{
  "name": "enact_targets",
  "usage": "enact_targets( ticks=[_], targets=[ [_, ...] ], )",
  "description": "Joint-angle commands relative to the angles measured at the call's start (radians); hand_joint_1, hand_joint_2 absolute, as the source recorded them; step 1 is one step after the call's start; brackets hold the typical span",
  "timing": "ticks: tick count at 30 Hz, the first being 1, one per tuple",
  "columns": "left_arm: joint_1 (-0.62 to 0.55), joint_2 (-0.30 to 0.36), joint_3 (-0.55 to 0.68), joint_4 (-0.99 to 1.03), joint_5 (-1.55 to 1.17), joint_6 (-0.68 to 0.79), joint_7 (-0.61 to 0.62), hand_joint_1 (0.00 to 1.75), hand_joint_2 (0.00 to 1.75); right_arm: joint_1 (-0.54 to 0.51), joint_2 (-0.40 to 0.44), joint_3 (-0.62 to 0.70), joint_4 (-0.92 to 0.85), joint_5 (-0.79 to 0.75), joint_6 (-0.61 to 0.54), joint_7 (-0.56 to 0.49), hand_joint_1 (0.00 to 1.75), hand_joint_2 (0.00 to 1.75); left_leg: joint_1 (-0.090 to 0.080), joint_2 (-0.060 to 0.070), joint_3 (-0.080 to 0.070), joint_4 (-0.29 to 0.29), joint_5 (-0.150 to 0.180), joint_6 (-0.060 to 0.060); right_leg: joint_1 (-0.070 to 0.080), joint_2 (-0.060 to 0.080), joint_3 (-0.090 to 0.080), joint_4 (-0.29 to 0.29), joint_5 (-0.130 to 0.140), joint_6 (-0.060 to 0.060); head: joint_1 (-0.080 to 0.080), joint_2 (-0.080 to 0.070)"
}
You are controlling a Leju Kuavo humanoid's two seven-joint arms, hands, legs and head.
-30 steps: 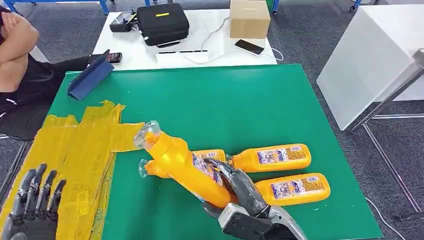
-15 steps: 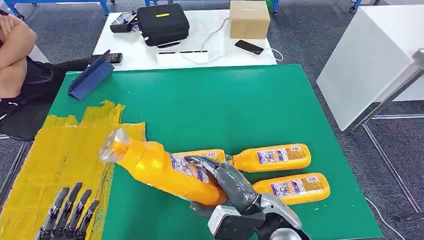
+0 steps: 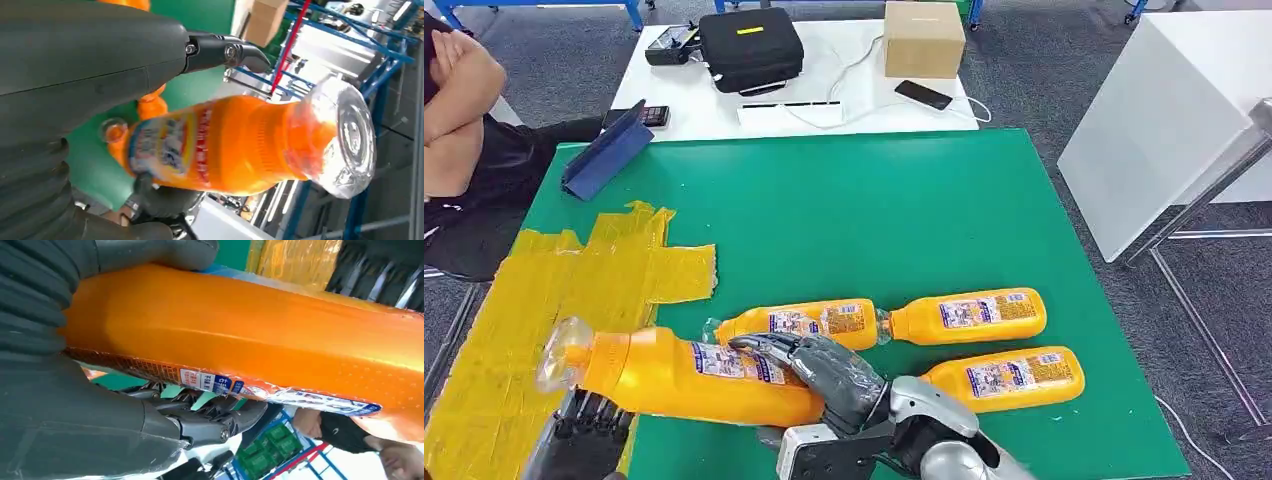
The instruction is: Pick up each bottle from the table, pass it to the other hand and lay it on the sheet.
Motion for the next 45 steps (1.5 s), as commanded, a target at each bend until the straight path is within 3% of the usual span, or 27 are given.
enact_targets(
  ticks=[1, 15, 21, 23, 29, 30, 31, 45],
  targets=[
    [-0.054, -0.030, -0.040, 0.056, -0.012, 0.014, 0.007, 0.00, 1.75, -0.058, 0.002, 0.045, 0.073, -0.005, -0.001, 0.007, 1.75, 1.75, 0.000, 0.004, 0.003, -0.001, -0.001, 0.000, 0.000, 0.002, 0.003, -0.002, 0.000, 0.000, 0.000, 0.000],
    [-0.054, -0.030, -0.040, 0.055, -0.014, 0.013, 0.007, 0.00, 1.75, -0.057, 0.002, 0.044, 0.072, -0.006, -0.003, 0.008, 1.75, 1.75, 0.000, 0.002, 0.001, -0.001, 0.000, 0.000, 0.000, 0.001, 0.000, -0.001, 0.001, 0.000, 0.000, 0.000],
    [-0.166, -0.125, -0.113, 0.078, -0.242, 0.136, 0.025, 0.00, 1.75, -0.054, -0.002, 0.049, 0.053, -0.010, -0.013, 0.015, 1.75, 1.75, 0.000, 0.000, 0.002, -0.001, 0.000, 0.000, 0.000, -0.003, 0.003, -0.002, 0.000, 0.000, 0.000, 0.000],
    [-0.208, -0.080, -0.123, 0.109, -0.255, 0.149, 0.025, 0.00, 1.75, -0.076, 0.009, 0.072, 0.065, -0.024, 0.002, 0.030, 1.75, 1.75, 0.000, 0.001, 0.002, -0.001, 0.001, 0.000, 0.000, -0.002, 0.002, -0.002, 0.001, 0.000, 0.000, 0.000],
    [-0.250, -0.087, -0.098, 0.139, -0.212, 0.098, 0.003, 0.00, 1.75, -0.132, 0.010, 0.135, 0.130, -0.081, 0.024, 0.019, 1.75, 1.75, 0.000, 0.003, 0.003, -0.002, 0.000, -0.001, 0.000, 0.001, 0.002, -0.002, 0.001, -0.001, 0.000, 0.000],
    [-0.253, -0.089, -0.097, 0.138, -0.212, 0.097, 0.003, 1.57, 1.75, -0.134, 0.011, 0.135, 0.130, -0.083, 0.023, 0.019, 1.75, 1.75, 0.000, 0.004, 0.004, -0.001, 0.000, -0.001, 0.001, 0.001, 0.003, -0.002, 0.001, -0.001, 0.000, 0.000],
    [-0.254, -0.091, -0.096, 0.138, -0.213, 0.091, 0.003, 1.75, 1.75, -0.139, 0.010, 0.139, 0.131, -0.089, 0.025, 0.021, 1.75, 1.75, -0.001, 0.002, 0.002, -0.001, 0.000, -0.001, 0.000, 0.000, 0.001, -0.001, 0.001, 0.000, 0.000, 0.000],
    [-0.242, -0.098, -0.089, 0.135, -0.195, 0.063, -0.016, 1.75, 1.75, -0.167, 0.014, 0.178, 0.163, -0.113, 0.037, 0.027, 1.75, 1.75, 0.000, 0.004, 0.003, -0.001, 0.000, -0.001, 0.001, 0.001, 0.003, -0.002, 0.001, 0.000, 0.000, 0.000]
  ],
)
